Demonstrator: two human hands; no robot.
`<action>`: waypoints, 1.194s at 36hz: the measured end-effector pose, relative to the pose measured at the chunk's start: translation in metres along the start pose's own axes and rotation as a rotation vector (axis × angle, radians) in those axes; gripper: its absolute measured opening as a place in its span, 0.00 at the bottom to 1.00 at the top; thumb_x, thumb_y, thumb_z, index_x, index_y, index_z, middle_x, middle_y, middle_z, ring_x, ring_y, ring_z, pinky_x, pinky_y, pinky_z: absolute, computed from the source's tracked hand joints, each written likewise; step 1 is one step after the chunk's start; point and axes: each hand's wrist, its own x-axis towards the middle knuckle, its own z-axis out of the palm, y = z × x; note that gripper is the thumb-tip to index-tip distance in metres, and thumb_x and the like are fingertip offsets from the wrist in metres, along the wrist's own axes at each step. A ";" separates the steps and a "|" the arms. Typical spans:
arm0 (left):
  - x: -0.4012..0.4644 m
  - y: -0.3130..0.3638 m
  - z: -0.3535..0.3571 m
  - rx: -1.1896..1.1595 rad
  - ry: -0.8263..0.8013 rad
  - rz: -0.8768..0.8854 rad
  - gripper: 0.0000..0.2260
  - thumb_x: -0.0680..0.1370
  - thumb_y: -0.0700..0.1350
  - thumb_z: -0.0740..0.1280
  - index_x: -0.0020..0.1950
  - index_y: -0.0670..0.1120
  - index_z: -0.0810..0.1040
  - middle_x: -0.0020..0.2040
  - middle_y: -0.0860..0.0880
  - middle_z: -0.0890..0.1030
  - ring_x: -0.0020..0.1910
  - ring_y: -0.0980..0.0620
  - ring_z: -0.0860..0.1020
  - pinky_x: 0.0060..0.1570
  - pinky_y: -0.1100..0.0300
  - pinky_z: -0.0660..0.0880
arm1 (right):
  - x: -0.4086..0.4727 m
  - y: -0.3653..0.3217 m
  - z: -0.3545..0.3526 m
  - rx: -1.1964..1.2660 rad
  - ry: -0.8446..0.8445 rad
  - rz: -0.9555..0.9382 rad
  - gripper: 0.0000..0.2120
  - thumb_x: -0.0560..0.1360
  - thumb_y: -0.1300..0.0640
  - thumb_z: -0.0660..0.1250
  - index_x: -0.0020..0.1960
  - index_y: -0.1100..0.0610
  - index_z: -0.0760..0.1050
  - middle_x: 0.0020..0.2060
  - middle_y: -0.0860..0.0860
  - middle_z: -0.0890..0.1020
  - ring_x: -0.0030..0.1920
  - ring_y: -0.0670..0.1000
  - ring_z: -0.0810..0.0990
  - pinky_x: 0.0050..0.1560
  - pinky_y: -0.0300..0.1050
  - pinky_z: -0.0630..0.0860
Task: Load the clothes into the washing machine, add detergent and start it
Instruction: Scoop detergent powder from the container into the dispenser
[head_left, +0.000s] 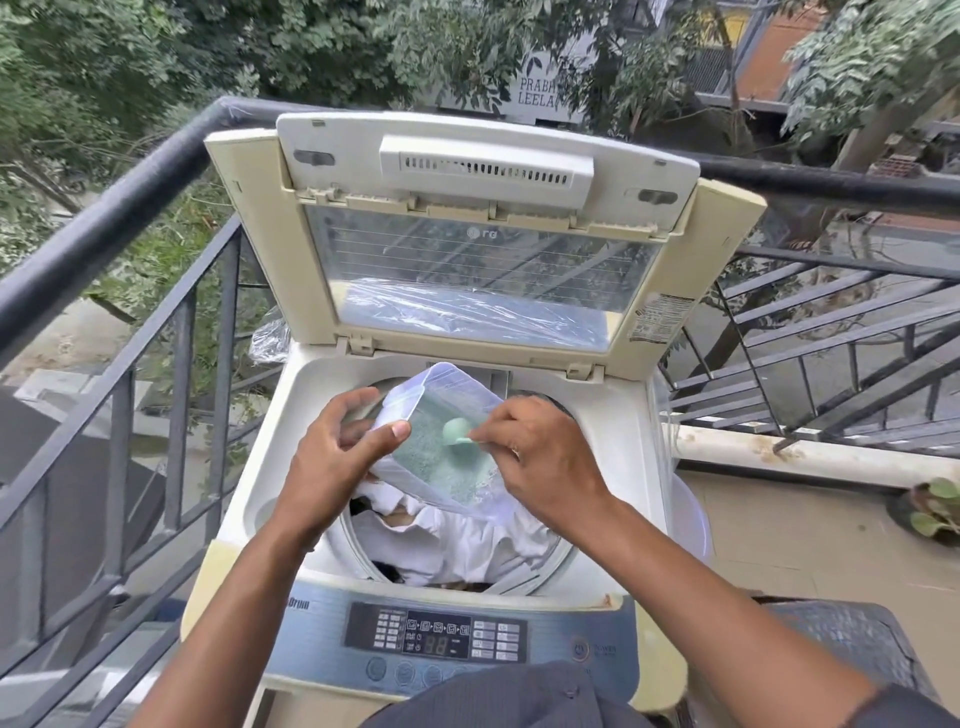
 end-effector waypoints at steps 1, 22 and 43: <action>0.001 0.000 0.000 0.017 0.003 0.005 0.43 0.58 0.79 0.76 0.69 0.62 0.76 0.63 0.52 0.86 0.61 0.50 0.85 0.63 0.37 0.80 | -0.002 0.002 0.004 -0.007 -0.012 0.027 0.07 0.75 0.60 0.74 0.50 0.52 0.88 0.41 0.49 0.84 0.41 0.56 0.82 0.40 0.52 0.80; 0.003 -0.015 0.004 0.201 0.078 -0.030 0.44 0.56 0.82 0.73 0.68 0.65 0.75 0.60 0.54 0.84 0.63 0.53 0.82 0.60 0.40 0.82 | -0.020 -0.016 0.016 0.387 -0.248 0.529 0.06 0.73 0.57 0.78 0.49 0.49 0.89 0.36 0.45 0.87 0.35 0.38 0.80 0.40 0.29 0.72; 0.010 -0.040 -0.002 0.036 0.090 -0.102 0.42 0.57 0.81 0.75 0.67 0.65 0.77 0.63 0.52 0.85 0.65 0.51 0.82 0.64 0.36 0.79 | -0.012 -0.002 0.011 1.144 -0.070 1.129 0.07 0.75 0.69 0.74 0.52 0.64 0.85 0.41 0.62 0.88 0.28 0.46 0.77 0.21 0.36 0.64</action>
